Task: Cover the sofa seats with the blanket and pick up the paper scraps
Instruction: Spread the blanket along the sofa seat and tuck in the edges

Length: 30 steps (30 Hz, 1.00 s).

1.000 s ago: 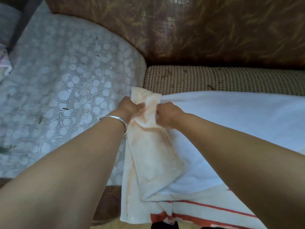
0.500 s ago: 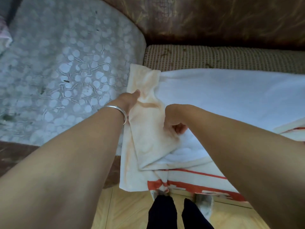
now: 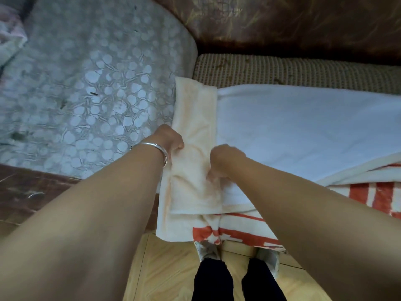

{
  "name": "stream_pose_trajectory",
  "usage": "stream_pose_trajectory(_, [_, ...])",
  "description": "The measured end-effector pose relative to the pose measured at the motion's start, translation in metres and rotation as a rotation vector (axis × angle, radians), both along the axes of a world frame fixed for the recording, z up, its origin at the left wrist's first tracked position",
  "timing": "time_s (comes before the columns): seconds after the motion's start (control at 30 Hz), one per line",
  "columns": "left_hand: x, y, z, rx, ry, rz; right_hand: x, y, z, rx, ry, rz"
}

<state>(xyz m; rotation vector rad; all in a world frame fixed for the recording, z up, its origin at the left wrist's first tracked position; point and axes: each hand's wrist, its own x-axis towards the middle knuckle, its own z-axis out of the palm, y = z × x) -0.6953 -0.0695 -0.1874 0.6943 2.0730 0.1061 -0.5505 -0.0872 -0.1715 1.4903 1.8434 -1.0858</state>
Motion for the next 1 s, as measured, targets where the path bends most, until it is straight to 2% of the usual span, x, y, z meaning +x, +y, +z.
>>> stream_pose_trajectory(0.07, [-0.003, 0.002, -0.004, 0.064, 0.037, 0.033, -0.006, 0.005, -0.001, 0.098, 0.036, 0.025])
stream_pose_trajectory(0.13, [-0.003, -0.001, -0.005, 0.082, -0.010, 0.090, -0.010, -0.001, -0.001, 0.022, -0.013, 0.133])
stream_pose_trajectory(0.2, [-0.003, -0.006, -0.003, -0.008, -0.124, 0.075, -0.010, -0.003, -0.005, -0.056, -0.030, 0.187])
stream_pose_trajectory(0.27, [-0.005, -0.009, 0.000, -0.118, -0.186, -0.009, -0.008, 0.002, -0.005, -0.084, -0.005, 0.147])
stream_pose_trajectory(0.3, [-0.007, -0.009, 0.000, -0.149, -0.138, -0.083, -0.006, 0.006, -0.002, -0.083, 0.005, 0.110])
stream_pose_trajectory(0.4, [-0.004, -0.004, 0.004, -0.139, 0.249, -0.380, 0.002, 0.017, 0.003, -0.033, 0.003, 0.105])
stream_pose_trajectory(0.5, [0.003, 0.004, 0.001, -0.004, 0.359, -0.437, 0.009, 0.021, 0.001, -0.020, -0.024, 0.131])
stream_pose_trajectory(0.57, [0.012, 0.010, 0.003, 0.143, 0.460, -0.455, 0.016, 0.028, 0.002, 0.056, 0.008, 0.079])
stream_pose_trajectory(0.63, [0.026, 0.017, 0.010, 0.347, 0.617, -0.622, 0.024, 0.037, 0.004, 0.173, 0.016, -0.011])
stream_pose_trajectory(0.67, [0.034, 0.020, 0.011, 0.464, 0.620, -0.717, 0.029, 0.043, 0.005, 0.219, -0.002, -0.036])
stream_pose_trajectory(0.73, [0.053, 0.024, 0.013, 0.550, 0.398, -0.805, 0.041, 0.051, 0.007, 0.252, -0.056, -0.031])
stream_pose_trajectory(0.8, [0.072, 0.027, 0.010, 0.406, 0.171, -0.917, 0.055, 0.056, 0.008, 0.229, -0.131, 0.004])
stream_pose_trajectory(0.9, [0.100, 0.026, 0.002, 0.142, 0.049, -1.235, 0.087, 0.055, 0.006, 0.177, -0.256, 0.012])
stream_pose_trajectory(1.0, [0.131, 0.023, 0.002, 0.163, -0.083, -1.321, 0.120, 0.052, 0.007, 0.158, -0.337, -0.032])
